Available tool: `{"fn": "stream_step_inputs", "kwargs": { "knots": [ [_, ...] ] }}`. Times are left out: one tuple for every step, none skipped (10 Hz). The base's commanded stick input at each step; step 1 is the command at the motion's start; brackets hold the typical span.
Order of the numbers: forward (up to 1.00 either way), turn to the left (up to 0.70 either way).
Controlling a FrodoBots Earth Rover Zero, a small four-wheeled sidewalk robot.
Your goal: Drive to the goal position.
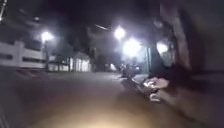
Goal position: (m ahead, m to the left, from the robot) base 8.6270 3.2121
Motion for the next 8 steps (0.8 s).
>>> {"fn": "stream_step_inputs", "kwargs": {
  "knots": [
    [0.7,-0.24],
    [0.7,0.0],
    [0.7,0.0],
    [0.7,0.0],
    [0.7,0.0],
    [0.7,0.0],
    [0.7,0.0],
    [0.7,0.0]
  ]
}}
